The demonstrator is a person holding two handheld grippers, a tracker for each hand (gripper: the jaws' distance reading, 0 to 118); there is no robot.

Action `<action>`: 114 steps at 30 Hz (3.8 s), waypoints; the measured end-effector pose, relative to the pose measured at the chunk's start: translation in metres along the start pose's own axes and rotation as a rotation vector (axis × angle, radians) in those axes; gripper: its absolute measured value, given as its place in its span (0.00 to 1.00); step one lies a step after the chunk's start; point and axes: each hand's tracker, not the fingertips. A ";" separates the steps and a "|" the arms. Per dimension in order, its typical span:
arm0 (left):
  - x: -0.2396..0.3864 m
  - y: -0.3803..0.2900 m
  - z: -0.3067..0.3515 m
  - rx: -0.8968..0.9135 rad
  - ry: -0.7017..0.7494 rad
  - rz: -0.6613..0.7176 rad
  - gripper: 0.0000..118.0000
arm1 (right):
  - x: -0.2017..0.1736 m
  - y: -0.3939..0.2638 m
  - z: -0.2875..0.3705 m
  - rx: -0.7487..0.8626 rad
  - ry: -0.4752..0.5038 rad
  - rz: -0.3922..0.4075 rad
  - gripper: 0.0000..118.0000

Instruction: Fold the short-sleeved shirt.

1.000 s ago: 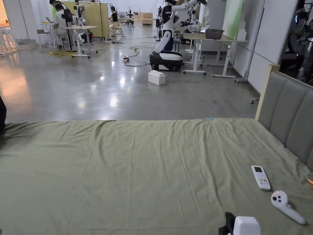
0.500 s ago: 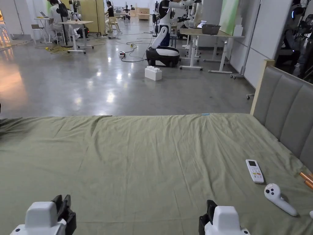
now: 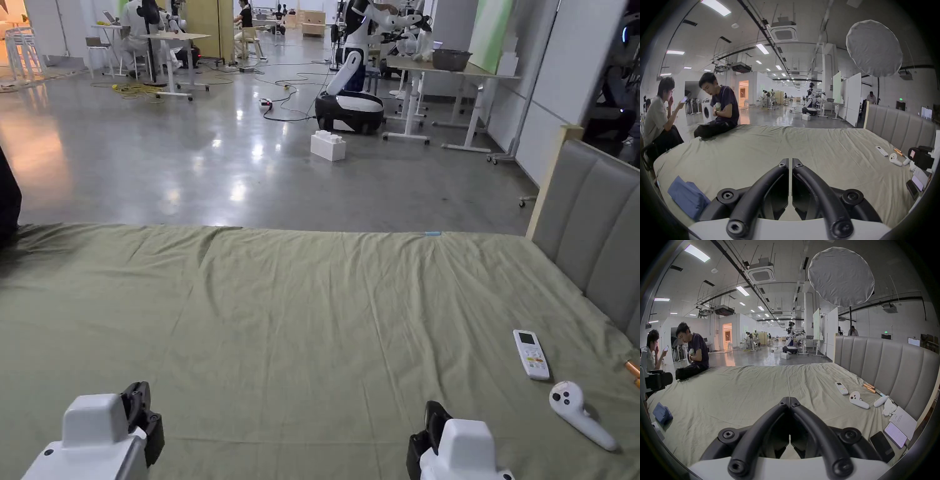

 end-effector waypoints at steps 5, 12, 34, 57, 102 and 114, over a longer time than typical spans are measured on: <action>-0.002 -0.001 0.003 0.016 0.000 -0.028 0.03 | -0.004 0.003 -0.005 0.009 0.005 0.015 0.01; 0.000 0.001 0.003 0.032 0.001 -0.028 0.02 | -0.006 0.011 -0.009 0.031 0.007 0.027 0.01; 0.015 -0.001 0.005 0.035 -0.006 -0.044 0.55 | -0.004 0.007 -0.005 0.029 -0.023 0.033 0.69; 0.011 0.011 0.008 0.101 0.008 0.014 0.74 | 0.005 0.024 -0.013 0.040 0.028 -0.058 1.00; 0.008 0.013 -0.007 0.065 0.043 0.026 0.92 | 0.002 0.040 -0.034 -0.176 -0.028 -0.171 1.00; 0.013 0.016 -0.008 0.068 0.024 0.012 0.92 | 0.006 0.036 -0.042 -0.209 -0.045 -0.161 1.00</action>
